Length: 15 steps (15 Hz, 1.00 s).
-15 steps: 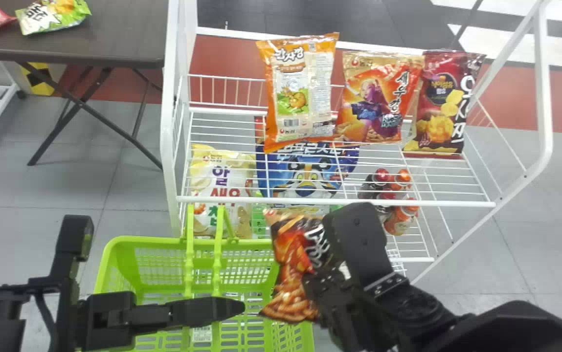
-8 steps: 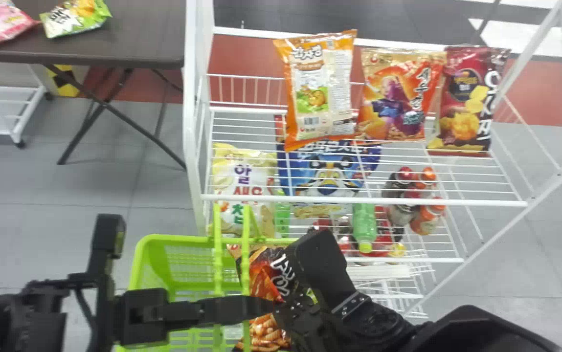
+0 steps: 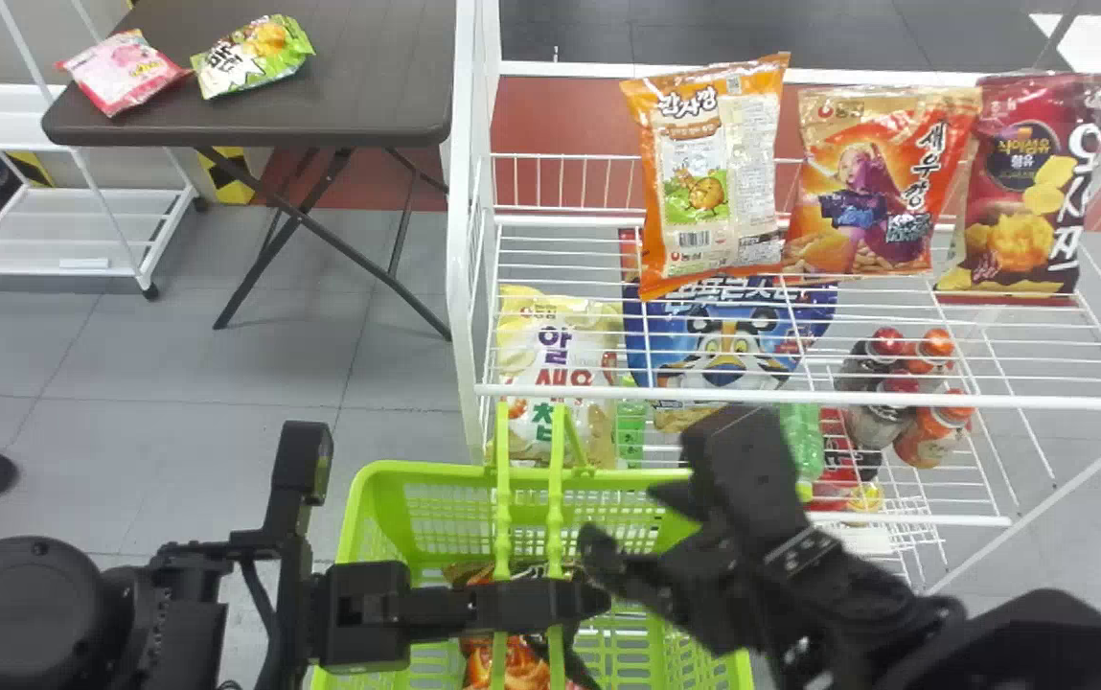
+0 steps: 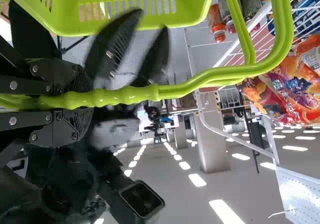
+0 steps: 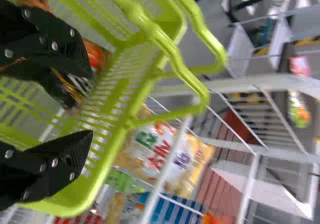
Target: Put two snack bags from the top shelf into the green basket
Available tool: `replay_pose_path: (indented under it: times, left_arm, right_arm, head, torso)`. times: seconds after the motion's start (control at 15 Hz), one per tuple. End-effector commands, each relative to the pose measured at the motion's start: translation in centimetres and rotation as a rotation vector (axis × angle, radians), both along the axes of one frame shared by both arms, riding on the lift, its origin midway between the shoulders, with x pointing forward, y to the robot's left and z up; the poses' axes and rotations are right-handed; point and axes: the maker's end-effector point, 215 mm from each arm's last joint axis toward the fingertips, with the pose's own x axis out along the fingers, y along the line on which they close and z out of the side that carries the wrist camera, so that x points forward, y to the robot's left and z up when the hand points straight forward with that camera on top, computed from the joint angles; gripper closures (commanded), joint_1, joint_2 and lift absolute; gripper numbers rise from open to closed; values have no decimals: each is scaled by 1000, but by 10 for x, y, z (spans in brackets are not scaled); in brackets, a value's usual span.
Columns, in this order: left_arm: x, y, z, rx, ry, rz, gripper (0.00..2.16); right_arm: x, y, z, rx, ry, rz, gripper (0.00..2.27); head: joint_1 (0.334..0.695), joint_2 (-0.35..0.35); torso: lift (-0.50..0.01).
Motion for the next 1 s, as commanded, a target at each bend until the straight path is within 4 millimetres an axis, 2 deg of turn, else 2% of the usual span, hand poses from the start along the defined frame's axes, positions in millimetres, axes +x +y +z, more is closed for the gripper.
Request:
replay_pose_path:
  times: [0.0,0.27,0.47,0.67,0.93]
  left_arm:
    - [-1,0,0,-1,4,-3,2148]
    - [-1,-1,-3,7,7,-5,2148]
    - [-1,-1,-3,10,6,-6,2148]
    - [-1,-2,-3,12,5,-7,2148]
    - [-1,-3,-4,24,1,-10,2148]
  right_arm:
    - [42,-44,27,38,-119,-103,80]
    - [102,-135,57,85,-276,-261,83]
    - [151,-199,61,105,-364,-363,83]
    - [187,-235,67,114,-417,-416,87]
    - [235,-253,72,124,-461,-442,87]
  head:
    - [695,-24]
    - [695,-141]
    - [695,-237]
    - [695,-302]
    - [695,-340]
  torso:
    - [-1]
    - [-1]
    - [-1]
    - [-1]
    - [-1]
